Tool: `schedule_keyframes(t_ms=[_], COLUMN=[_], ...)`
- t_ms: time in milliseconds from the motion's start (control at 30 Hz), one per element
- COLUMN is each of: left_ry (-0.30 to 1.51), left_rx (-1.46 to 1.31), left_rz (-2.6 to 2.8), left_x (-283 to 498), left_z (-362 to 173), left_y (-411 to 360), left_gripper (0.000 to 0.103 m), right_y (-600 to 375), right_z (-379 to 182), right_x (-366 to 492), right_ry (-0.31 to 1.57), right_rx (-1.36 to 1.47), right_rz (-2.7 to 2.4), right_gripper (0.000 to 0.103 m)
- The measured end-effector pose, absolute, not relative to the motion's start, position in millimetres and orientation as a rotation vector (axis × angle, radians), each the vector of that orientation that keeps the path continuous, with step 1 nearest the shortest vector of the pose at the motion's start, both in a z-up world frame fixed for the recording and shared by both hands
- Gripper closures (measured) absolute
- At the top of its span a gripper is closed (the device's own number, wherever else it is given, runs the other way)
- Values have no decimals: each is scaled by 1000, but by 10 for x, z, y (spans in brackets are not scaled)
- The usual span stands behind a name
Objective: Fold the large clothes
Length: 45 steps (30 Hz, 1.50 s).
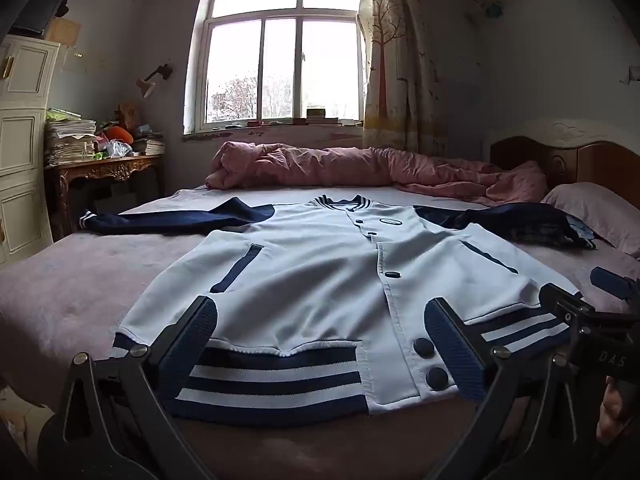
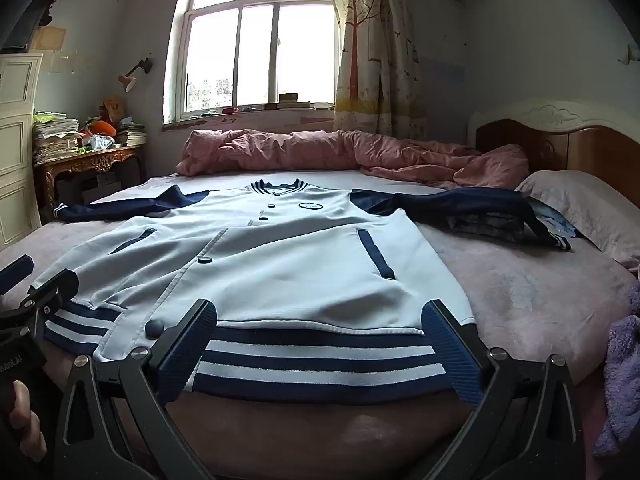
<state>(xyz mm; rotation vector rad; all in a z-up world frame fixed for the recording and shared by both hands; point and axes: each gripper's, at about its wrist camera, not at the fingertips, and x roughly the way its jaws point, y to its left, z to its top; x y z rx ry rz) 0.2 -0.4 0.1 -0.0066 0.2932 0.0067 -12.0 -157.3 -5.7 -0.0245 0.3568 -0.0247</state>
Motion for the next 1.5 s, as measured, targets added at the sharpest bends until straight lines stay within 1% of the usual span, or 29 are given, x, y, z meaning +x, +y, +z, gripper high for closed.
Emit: schedule_keyframes(t_ms=[233, 400, 600, 867, 1500], left_ry=[274, 293, 272, 269, 215], left_rx=[-1, -9, -19, -16, -3], left_rz=[13, 25, 30, 52, 40], left_x=[-13, 36, 31, 29, -118], left_z=[-15, -72, -63, -65, -21], left_y=[-53, -23, 25, 45, 42], left_gripper=[0, 0, 0, 0, 0], right_y=[-1578, -1565, -1624, -1576, -1555], right_z=[-61, -95, -44, -66, -42], right_x=[-131, -172, -167, -178, -209], right_ry=[360, 356, 340, 338, 317], right_rx=[-35, -49, -19, -73, -82], right_rz=[-16, -36, -35, -51, -59], right_gripper=[0, 0, 0, 0, 0])
